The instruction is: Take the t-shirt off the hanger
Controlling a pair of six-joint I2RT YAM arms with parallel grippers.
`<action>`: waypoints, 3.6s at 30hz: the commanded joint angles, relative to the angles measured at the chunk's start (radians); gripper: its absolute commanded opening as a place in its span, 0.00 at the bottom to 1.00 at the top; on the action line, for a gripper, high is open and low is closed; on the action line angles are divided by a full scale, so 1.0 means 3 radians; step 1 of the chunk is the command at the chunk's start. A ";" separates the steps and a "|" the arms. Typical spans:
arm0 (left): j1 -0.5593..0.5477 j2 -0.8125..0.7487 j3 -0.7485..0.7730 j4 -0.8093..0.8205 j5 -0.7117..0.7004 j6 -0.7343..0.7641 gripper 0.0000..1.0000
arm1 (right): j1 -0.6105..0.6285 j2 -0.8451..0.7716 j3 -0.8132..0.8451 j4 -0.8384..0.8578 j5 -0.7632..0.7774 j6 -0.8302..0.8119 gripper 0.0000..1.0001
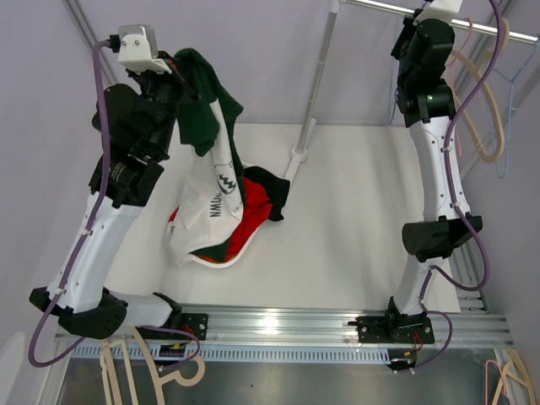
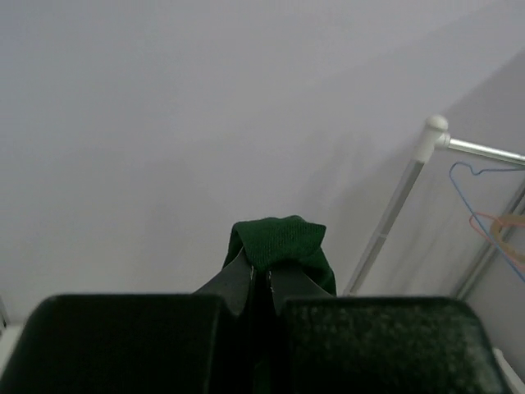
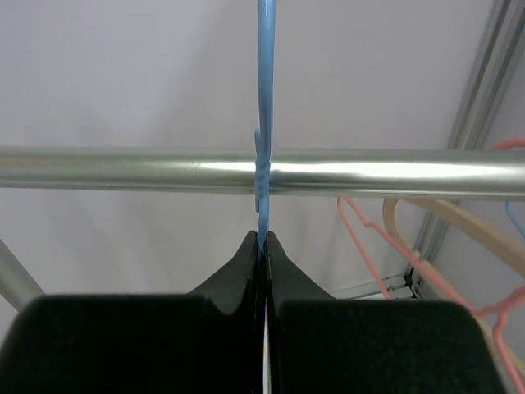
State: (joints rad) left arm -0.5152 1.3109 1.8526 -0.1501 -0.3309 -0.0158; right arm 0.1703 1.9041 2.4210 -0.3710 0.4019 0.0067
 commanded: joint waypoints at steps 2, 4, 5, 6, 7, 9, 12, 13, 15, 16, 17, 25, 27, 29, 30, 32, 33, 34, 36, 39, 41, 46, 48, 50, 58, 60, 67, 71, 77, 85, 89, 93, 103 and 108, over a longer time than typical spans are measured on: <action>0.0035 -0.0156 -0.0304 -0.0669 -0.0466 -0.0785 0.01 | -0.0051 0.0152 0.0121 0.0286 0.0020 -0.0012 0.00; 0.0040 -0.0243 -0.0630 -0.0737 -0.0406 -0.0995 0.01 | -0.0051 0.0167 0.0030 0.0270 0.0051 0.0013 0.00; 0.0035 -0.0299 -0.0759 -0.0691 -0.0340 -0.1041 0.01 | -0.0051 0.0152 -0.0031 0.0296 0.0051 0.0024 0.00; 0.0035 -0.0391 -0.1135 -0.0645 -0.0227 -0.1107 0.01 | -0.0051 0.0142 -0.0103 0.0346 0.0051 0.0029 0.00; 0.0035 -0.0422 -0.1235 -0.0615 -0.0186 -0.1148 0.01 | -0.0051 0.0131 -0.0164 0.0357 0.0061 0.0034 0.00; 0.0035 -0.0443 -0.1480 -0.0701 -0.0119 -0.1276 0.01 | -0.0051 0.0126 -0.0267 0.0337 0.0087 0.0039 0.00; 0.0035 -0.0433 -0.1609 -0.0972 -0.0048 -0.1379 0.01 | -0.0051 0.0111 -0.0354 0.0255 0.0138 0.0039 0.00; 0.0035 -0.0468 -0.1700 -0.1013 0.0003 -0.1430 0.01 | -0.0051 0.0101 -0.0390 0.0230 0.0138 0.0049 0.00; 0.0030 -0.0540 -0.1910 -0.1029 0.0055 -0.1461 0.01 | -0.0051 0.0014 -0.0558 0.0219 0.0123 0.0095 0.00; 0.0030 -0.0631 -0.2053 -0.1018 0.0055 -0.1466 0.01 | -0.0046 -0.0032 -0.0635 0.0229 0.0118 0.0121 0.00; 0.0035 -0.0672 -0.2201 -0.1023 0.0055 -0.1476 0.01 | -0.0046 -0.0083 -0.0716 0.0244 0.0128 0.0172 0.00; 0.0030 -0.1036 -0.3096 -0.1039 0.0295 -0.1834 0.01 | 0.0000 -0.0461 -0.1325 0.0480 0.0204 0.0203 0.00; 0.0035 -0.1097 -0.3301 -0.1023 0.0362 -0.1900 0.01 | 0.0005 -0.0487 -0.1326 0.0465 0.0194 0.0187 0.00; 0.0035 -0.1118 -0.3409 -0.1023 0.0448 -0.1941 0.01 | 0.0046 -0.0538 -0.1326 0.0464 0.0205 0.0162 0.00; 0.0030 -0.1133 -0.3581 -0.1013 0.0545 -0.1987 0.01 | 0.0061 -0.0549 -0.1326 0.0459 0.0220 0.0131 0.00; 0.0020 -0.1143 -0.3725 -0.0921 0.0653 -0.2048 0.01 | 0.0132 -0.0589 -0.1321 0.0470 0.0322 0.0090 0.00; 0.0015 -0.1143 -0.3974 -0.0876 0.0744 -0.2115 0.01 | 0.0153 -0.0605 -0.1326 0.0475 0.0358 0.0075 0.00; 0.0004 -0.1138 -0.4053 -0.0779 0.0786 -0.2146 0.01 | 0.0179 -0.0615 -0.1326 0.0480 0.0383 0.0039 0.00; -0.0062 -0.1113 -0.4308 -0.0686 0.0807 -0.2237 0.01 | 0.0240 -0.0646 -0.1341 0.0505 0.0491 0.0009 0.00; -0.0185 -0.1026 -0.4488 -0.0538 0.0776 -0.2365 0.01 | 0.0276 -0.0681 -0.1351 0.0511 0.0547 -0.0007 0.00; -0.0281 -0.0939 -0.4600 -0.0461 0.0832 -0.2437 0.01 | 0.0286 -0.0702 -0.1356 0.0505 0.0547 -0.0012 0.00; -0.0553 -0.0725 -0.4590 -0.0302 0.0756 -0.2591 0.01 | 0.0332 -0.0753 -0.1336 0.0505 0.0578 -0.0012 0.02; -0.0645 -0.0617 -0.4509 -0.0313 0.0704 -0.2591 0.01 | 0.0373 -0.0758 -0.1321 0.0505 0.0598 -0.0093 0.02; -0.0670 -0.0576 -0.4448 -0.0333 0.0689 -0.2565 0.01 | 0.0414 -0.0763 -0.1315 0.0526 0.0634 -0.0124 0.02; -0.0701 -0.0581 -0.4391 -0.0394 0.0607 -0.2478 0.01 | 0.0542 -0.0682 -0.1270 0.0587 0.0935 -0.0196 0.00; -0.0701 -0.0581 -0.4381 -0.0384 0.0622 -0.2478 0.01 | 0.0664 -0.0615 -0.1269 0.0740 0.1257 -0.0298 0.00; -0.0768 -0.0540 -0.4233 -0.0512 0.0566 -0.2427 0.01 | 0.0951 -0.0181 -0.1081 0.1701 0.2336 -0.1162 0.00; -0.0809 -0.0515 -0.4064 -0.0650 0.0520 -0.2381 0.01 | 0.0966 -0.0002 -0.0830 0.1656 0.2516 -0.1234 0.00; -0.0911 -0.0530 -0.3926 -0.0809 0.0398 -0.2407 0.01 | 0.0905 0.0050 -0.0676 0.1543 0.2480 -0.1147 0.00; -0.1023 -0.0423 -0.3895 -0.0814 0.0367 -0.2478 0.01 | 0.0777 0.0060 -0.0482 0.1289 0.2327 -0.0974 0.00; -0.1054 -0.0382 -0.3849 -0.0819 0.0357 -0.2478 0.01 | 0.0660 0.0121 -0.0303 0.0920 0.2224 -0.0744 0.00; -0.1069 -0.0381 -0.3839 -0.0824 0.0336 -0.2468 0.01 | 0.0537 0.0223 -0.0211 0.0736 0.2168 -0.0600 0.00; -0.1100 -0.0371 -0.3854 -0.0814 0.0300 -0.2473 0.01 | 0.0440 0.0188 -0.0298 0.0199 0.1928 -0.0074 0.00; -0.1115 -0.0392 -0.3859 -0.0829 0.0275 -0.2478 0.01 | 0.0440 0.0162 -0.0344 0.0112 0.1841 0.0059 0.06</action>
State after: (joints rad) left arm -0.8295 1.1915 0.6643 -0.3927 -0.2600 -0.7433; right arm 0.3027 1.9717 2.3173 -0.3267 0.9756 -0.0345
